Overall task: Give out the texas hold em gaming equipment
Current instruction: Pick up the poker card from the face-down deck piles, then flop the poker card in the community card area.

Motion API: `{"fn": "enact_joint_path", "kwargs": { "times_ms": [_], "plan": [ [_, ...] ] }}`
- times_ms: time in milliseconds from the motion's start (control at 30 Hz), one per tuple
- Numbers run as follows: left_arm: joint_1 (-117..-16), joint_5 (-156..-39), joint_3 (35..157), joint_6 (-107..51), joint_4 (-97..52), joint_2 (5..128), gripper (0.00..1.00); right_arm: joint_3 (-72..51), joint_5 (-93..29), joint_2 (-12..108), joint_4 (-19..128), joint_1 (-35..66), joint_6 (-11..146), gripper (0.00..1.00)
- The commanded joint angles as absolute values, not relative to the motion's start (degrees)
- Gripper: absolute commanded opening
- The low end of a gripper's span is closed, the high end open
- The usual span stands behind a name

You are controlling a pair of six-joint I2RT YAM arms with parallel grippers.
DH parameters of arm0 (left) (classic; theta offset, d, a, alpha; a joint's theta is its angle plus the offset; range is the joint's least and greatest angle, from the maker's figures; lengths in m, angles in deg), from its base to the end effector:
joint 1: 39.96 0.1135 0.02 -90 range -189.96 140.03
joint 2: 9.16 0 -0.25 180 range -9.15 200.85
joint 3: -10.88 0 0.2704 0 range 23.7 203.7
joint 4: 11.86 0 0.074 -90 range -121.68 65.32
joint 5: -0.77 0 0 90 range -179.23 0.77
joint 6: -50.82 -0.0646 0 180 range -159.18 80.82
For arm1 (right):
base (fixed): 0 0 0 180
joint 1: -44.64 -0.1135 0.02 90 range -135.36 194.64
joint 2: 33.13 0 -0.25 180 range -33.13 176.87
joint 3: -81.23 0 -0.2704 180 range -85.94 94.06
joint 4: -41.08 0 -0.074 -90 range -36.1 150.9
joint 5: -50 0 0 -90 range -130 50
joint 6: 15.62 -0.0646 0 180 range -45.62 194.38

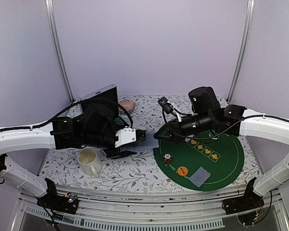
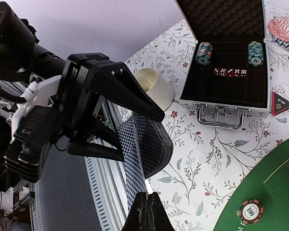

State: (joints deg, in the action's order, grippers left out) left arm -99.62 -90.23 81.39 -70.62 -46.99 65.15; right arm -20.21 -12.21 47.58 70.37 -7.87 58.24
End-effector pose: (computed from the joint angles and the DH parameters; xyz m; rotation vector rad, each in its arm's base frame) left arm 0.1657 -0.2854 0.2492 1.6239 1.5798 -0.2830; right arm 0.1963 0.3054 0.2817 -1.0108 2.0649 1.1852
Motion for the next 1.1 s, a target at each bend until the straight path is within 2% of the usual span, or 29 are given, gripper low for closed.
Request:
{"fn": "enact_joint_path", "kwargs": {
  "times_ms": [0,200,333,600,733,867,1067],
  "plan": [
    [-99.09,-90.73,81.01,-70.38,-45.87,65.3,0.61,-18.45,-16.08,42.09,73.83,-5.87,60.42,0.02],
    [-99.11,-90.86,81.4,-70.25,-46.3,65.17,0.61,-17.62,-22.61,37.16,80.53,-1.68,61.46,0.02],
    [-99.13,-91.85,81.52,-70.04,-46.3,64.35,0.61,-14.98,-33.85,38.06,88.62,1.29,64.12,0.02],
    [-99.19,-92.43,81.64,-69.85,-46.39,63.61,0.61,-9.05,-67.91,52.8,103.43,7.39,71.9,0.02],
    [-99.19,-92.85,81.62,-69.99,-46.33,63.57,0.61,-6.27,-79.51,61.41,105.57,7.51,75.98,0.02],
    [-99.16,-93.13,81.71,-69.77,-46.39,63.79,0.61,-5.35,-83.7,68.5,105.48,7.42,79.27,0.02],
    [-99.08,-92.87,81.47,-70.12,-46.42,63.68,0.61,-8.81,-82.55,76.53,104.83,6.03,80.14,0.02]
  ]
}}
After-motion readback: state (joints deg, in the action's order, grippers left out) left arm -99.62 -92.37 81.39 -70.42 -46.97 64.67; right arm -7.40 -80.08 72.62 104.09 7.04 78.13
